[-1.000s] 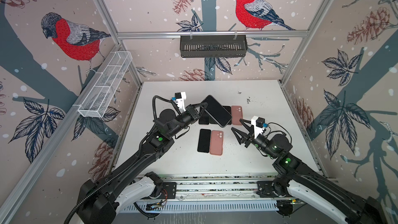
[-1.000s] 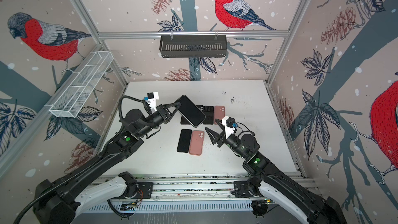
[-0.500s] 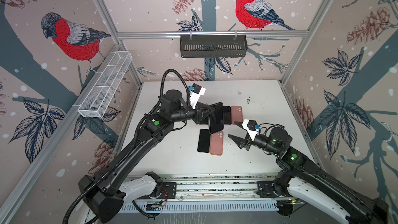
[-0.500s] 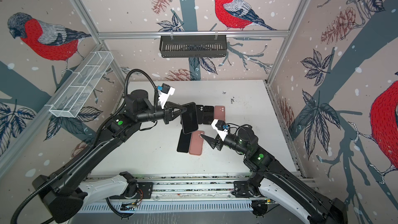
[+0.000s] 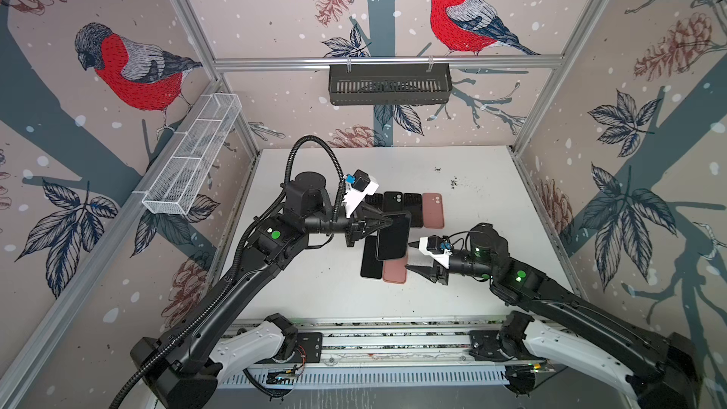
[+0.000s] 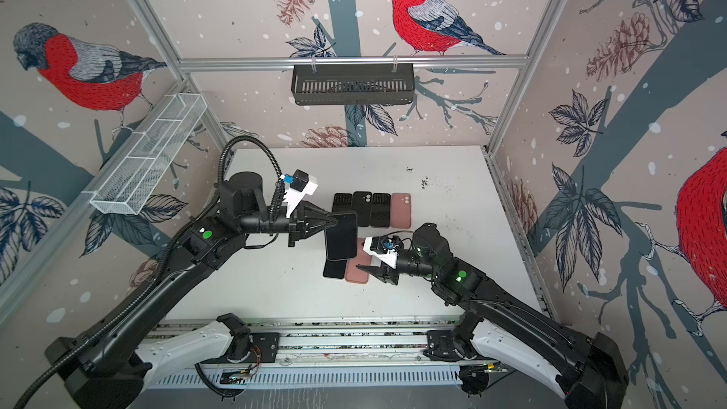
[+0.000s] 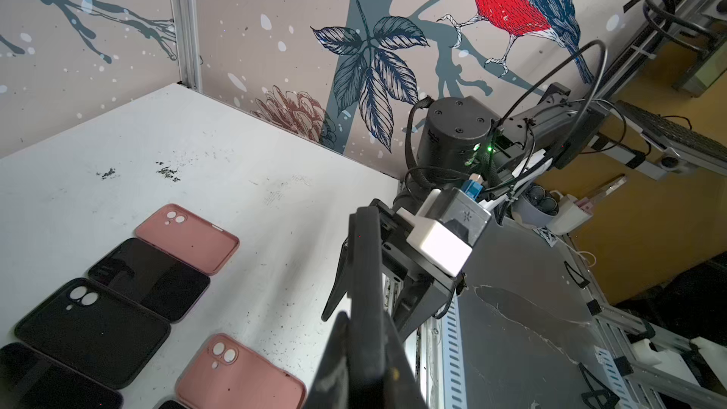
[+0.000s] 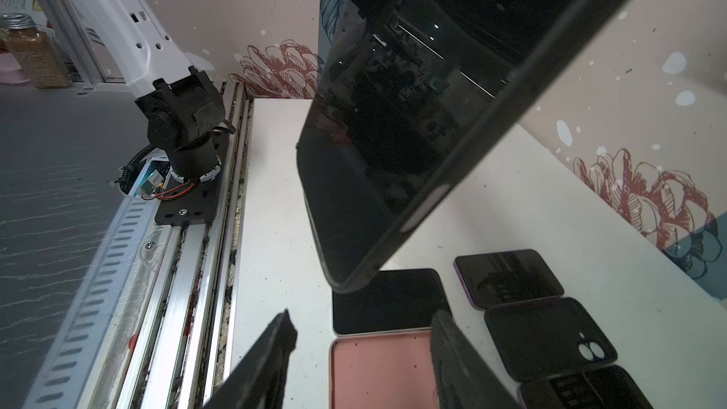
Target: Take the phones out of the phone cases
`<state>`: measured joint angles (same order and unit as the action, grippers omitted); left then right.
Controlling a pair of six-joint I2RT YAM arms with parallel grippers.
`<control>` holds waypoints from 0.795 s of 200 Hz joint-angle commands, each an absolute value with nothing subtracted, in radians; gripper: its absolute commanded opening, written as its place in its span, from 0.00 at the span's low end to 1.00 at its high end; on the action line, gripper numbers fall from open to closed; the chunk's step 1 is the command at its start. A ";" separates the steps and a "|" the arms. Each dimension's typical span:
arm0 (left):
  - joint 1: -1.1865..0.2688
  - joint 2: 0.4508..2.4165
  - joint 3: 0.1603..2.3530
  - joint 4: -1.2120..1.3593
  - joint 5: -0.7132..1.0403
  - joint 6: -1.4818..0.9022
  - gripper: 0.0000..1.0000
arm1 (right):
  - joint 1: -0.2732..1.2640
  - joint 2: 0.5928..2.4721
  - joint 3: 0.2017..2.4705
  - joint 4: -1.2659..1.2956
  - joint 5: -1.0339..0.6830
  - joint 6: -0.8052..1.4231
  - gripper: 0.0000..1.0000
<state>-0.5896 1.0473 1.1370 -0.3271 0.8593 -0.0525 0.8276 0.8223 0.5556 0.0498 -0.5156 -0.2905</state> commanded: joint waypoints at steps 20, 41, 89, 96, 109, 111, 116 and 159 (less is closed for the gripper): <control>-0.589 1.034 1.124 -0.266 0.921 -0.039 0.00 | 0.828 0.832 0.567 0.089 -0.586 -0.333 0.54; -0.589 1.032 1.114 -0.253 0.929 -0.046 0.00 | 0.828 0.850 0.576 0.092 -0.602 -0.336 0.51; -0.588 1.031 1.111 -0.240 0.931 -0.057 0.00 | 0.829 0.866 0.591 0.090 -0.623 -0.340 0.42; -0.589 1.032 1.108 -0.231 0.934 -0.062 0.00 | 0.828 0.869 0.592 0.091 -0.626 -0.340 0.41; -0.589 1.031 1.105 -0.223 0.938 -0.069 0.00 | 0.828 0.876 0.592 0.090 -0.633 -0.343 0.40; -0.589 1.031 1.105 -0.221 0.940 -0.070 0.00 | 0.828 0.875 0.592 0.089 -0.633 -0.342 0.39; -0.589 1.029 1.102 -0.214 0.941 -0.073 0.00 | 0.828 0.879 0.592 0.088 -0.637 -0.344 0.38; -0.588 1.023 1.082 -0.183 0.953 -0.092 0.00 | 0.828 0.888 0.590 0.098 -0.638 -0.347 0.28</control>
<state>-0.5896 1.0290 1.0855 -0.2634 0.9150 -0.0788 0.8280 0.8867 0.5835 0.0677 -0.6239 -0.3401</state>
